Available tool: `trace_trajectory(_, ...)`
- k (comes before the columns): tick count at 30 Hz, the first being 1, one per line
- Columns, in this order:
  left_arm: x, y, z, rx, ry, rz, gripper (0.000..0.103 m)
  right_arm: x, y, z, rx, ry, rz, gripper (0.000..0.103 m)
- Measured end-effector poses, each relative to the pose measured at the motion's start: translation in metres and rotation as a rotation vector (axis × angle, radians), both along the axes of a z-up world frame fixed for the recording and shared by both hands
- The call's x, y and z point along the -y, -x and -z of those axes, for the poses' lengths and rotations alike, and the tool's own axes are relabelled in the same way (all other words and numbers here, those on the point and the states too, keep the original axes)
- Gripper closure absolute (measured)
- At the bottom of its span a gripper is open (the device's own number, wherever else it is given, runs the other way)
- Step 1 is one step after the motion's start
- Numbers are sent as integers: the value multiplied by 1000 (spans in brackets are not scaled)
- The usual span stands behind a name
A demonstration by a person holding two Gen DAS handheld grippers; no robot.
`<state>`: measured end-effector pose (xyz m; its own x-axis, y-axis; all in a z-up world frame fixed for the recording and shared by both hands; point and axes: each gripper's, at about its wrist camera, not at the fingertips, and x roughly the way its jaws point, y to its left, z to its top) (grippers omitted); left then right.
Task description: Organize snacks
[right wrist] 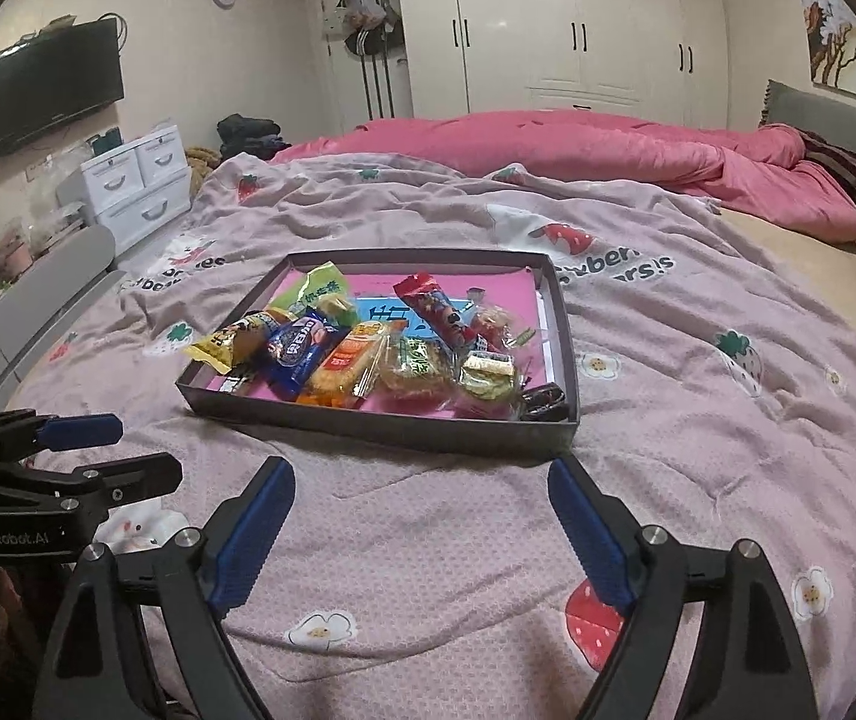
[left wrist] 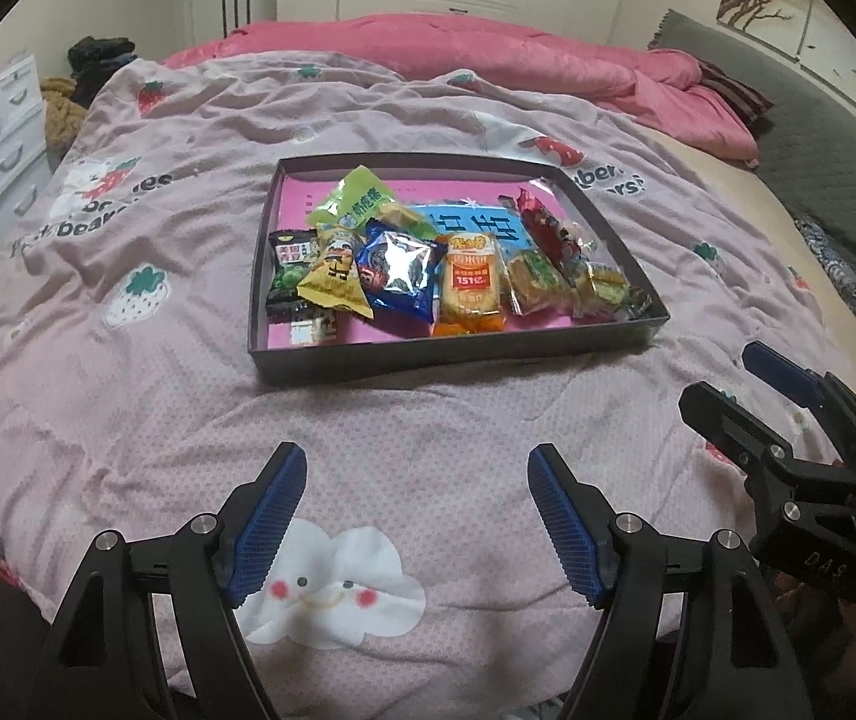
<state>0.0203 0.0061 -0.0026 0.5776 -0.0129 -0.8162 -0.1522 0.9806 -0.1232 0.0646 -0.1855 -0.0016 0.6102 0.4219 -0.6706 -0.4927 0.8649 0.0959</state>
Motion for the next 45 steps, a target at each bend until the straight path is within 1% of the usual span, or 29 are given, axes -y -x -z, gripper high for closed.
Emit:
trace_trajectory(2,0,1,0,0,-1,4,25,0,1,0,1,0,3,14)
trace_trajectory(12,-3,-1,4,-4,10,7,25,-1,-1,3,1,34,15,14)
trace_trajectory(33,-4,-3,5,-8,8,1,25,-2,-2,6,-3,35,12,14)
trace_trajectory(36,-4,-3,4,-8,9,1,25,-2,-1,5,-5,36,15,11)
trace_trajectory(38,-4,-3,4,-9,8,1,25,-3,-1,6,-5,36,15,7)
trace_trajectory(45,-3,-3,4,-7,7,1,25,-2,0,6,-8,35,17,7)
